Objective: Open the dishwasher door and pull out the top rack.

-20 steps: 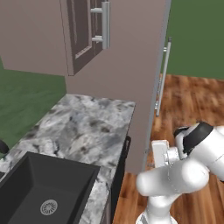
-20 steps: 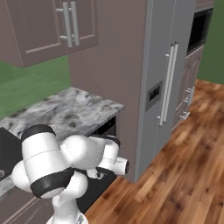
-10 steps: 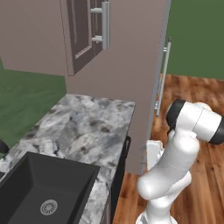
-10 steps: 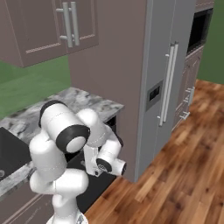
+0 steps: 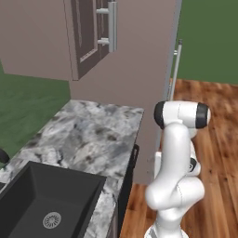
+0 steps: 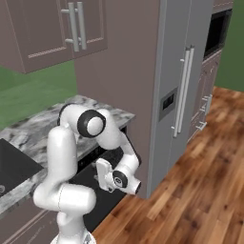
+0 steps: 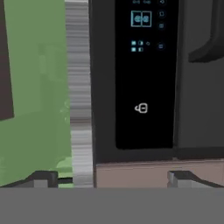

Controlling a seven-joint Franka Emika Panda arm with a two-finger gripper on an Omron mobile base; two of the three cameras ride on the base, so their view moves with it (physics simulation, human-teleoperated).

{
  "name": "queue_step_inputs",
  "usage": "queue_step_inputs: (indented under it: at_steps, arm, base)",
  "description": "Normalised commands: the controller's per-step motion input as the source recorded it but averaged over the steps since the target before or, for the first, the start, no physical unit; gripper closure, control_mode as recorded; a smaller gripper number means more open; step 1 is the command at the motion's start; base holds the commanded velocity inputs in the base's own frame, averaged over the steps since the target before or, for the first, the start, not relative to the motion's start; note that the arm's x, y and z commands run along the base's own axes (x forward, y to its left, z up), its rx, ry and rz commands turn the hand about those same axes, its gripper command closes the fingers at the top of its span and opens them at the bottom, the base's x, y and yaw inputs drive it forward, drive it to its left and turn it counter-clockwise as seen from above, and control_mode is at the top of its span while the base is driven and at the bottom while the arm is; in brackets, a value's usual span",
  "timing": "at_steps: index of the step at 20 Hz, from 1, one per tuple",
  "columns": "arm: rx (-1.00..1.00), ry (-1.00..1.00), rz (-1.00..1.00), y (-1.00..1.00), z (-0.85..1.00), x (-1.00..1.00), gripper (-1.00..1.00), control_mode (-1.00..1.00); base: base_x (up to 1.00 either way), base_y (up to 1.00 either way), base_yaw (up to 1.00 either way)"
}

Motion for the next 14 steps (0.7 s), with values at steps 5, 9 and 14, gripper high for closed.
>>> queue_step_inputs:
  at_steps: [5,9,14]
  arm:
    - [0.0,-0.09,0.02,-0.21,-0.53,0.19,-1.0,-1.0]
    - [0.04,-0.01,0.0,0.0,-0.08,0.42,-1.0,-1.0]
    - [0.06,0.0,0.0,0.0,-0.01,0.47,-1.0,-1.0]
  base:
    - [0.0,0.0,0.0]
    - [0.0,0.0,0.0]
    - [0.0,0.0,0.0]
